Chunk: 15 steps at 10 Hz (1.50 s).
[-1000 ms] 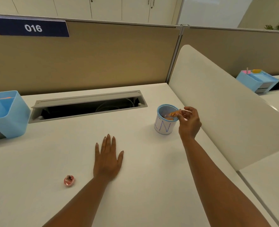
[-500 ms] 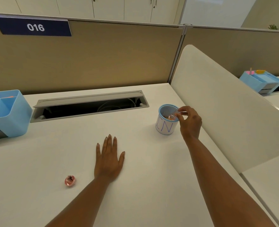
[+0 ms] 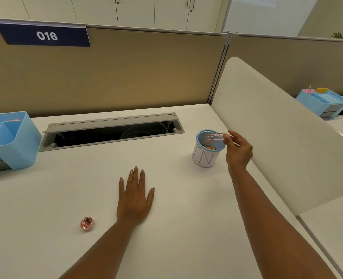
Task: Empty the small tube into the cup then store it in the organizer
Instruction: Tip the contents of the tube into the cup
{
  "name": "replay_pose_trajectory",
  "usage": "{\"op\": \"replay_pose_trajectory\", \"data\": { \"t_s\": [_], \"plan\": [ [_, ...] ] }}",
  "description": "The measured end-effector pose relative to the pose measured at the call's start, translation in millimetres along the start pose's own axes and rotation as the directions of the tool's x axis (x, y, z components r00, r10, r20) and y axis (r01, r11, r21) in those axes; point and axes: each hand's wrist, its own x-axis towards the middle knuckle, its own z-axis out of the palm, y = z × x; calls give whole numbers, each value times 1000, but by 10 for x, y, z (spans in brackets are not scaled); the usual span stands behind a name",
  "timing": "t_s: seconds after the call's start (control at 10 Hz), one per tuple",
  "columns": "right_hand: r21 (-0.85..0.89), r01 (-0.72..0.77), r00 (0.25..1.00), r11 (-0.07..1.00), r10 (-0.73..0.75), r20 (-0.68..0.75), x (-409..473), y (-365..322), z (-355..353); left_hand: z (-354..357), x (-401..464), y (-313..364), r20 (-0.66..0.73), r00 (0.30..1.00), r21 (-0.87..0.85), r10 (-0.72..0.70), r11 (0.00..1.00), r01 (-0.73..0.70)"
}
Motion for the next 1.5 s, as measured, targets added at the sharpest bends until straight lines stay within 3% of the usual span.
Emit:
{"op": "replay_pose_trajectory", "data": {
  "t_s": [0.1, 0.3, 0.5, 0.7, 0.8, 0.9, 1.0, 1.1, 1.2, 1.3, 1.4, 1.5],
  "plan": [
    [-1, -19, 1000, 1000, 19, -19, 3, -13, 2, 5, -3, -3, -1, 1000, 11, -1, 1000, 1],
    [9, 106, 994, 994, -106, -27, -53, -66, 9, 25, 5, -11, -10, 1000, 5, -1, 1000, 1],
    [-63, 253, 966, 965, -248, 78, -65, -63, 19, 42, 6, -23, -13, 1000, 19, 0, 1000, 0],
    [-83, 273, 961, 958, -269, 60, -99, -67, 24, 52, 17, -20, -8, 1000, 14, 2, 1000, -2],
    [12, 197, 980, 980, -197, 7, -131, -142, 27, 55, 20, -41, 6, 1000, 27, 2, 1000, -2],
    [269, -43, 998, 962, 53, -28, -185, -257, 33, 56, 30, -56, 28, 1000, 0, 3, 1000, -3],
    [562, -294, 948, 773, 313, 66, -261, -389, -4, 38, 54, -72, 72, 997, 8, -1, 1000, 1],
    [711, -445, 872, 544, 445, 205, -359, -503, -55, -2, 87, -85, 146, 989, 19, -5, 1000, 3],
    [705, -548, 816, 451, 476, 329, -502, -577, -74, -110, 178, -90, 261, 965, -7, -26, 1000, 29],
    [654, -642, 758, 400, 460, 463, -716, -664, -3, -349, 264, -17, 298, 954, -144, -13, 988, 59],
    [567, -730, 682, 382, 473, 558, -960, -716, 138, -661, 278, 143, 102, 994, -496, 43, 868, 13],
    [402, -809, 585, 430, 511, 630, -1276, -699, 315, -981, 238, 252, -15, 999, -750, 50, 660, -44]
  ]
}}
